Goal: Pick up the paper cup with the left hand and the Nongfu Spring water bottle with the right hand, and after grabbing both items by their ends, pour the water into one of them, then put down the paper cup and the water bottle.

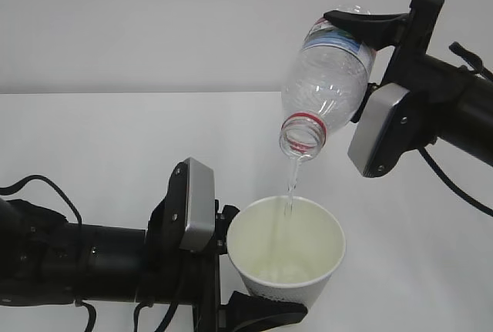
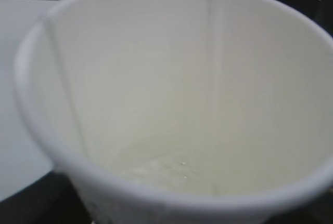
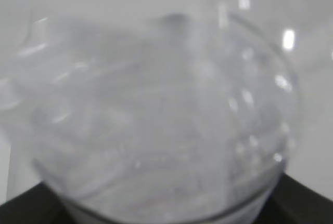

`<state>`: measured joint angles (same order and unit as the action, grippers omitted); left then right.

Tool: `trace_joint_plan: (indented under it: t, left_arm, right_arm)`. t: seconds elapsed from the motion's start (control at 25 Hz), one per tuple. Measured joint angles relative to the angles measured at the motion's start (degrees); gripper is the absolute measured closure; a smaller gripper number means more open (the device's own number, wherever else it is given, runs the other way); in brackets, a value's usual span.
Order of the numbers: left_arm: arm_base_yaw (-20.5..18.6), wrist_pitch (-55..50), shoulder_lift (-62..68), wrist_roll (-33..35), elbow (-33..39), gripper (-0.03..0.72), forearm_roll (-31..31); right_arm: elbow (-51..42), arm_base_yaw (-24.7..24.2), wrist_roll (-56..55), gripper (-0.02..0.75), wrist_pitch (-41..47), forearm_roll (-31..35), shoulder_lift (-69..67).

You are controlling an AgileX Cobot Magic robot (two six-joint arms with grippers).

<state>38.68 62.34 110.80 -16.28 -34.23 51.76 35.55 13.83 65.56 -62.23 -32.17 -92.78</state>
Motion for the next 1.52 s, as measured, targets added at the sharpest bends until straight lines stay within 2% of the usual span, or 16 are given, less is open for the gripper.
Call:
trace_joint_plan:
  t: [1.52]
  left_arm:
    - [0.0,-0.3,0.0,-0.1,0.0,0.115,0.0]
  right_arm:
    - [0.0,0.0,0.1,0.254,-0.3,0.4,0.0]
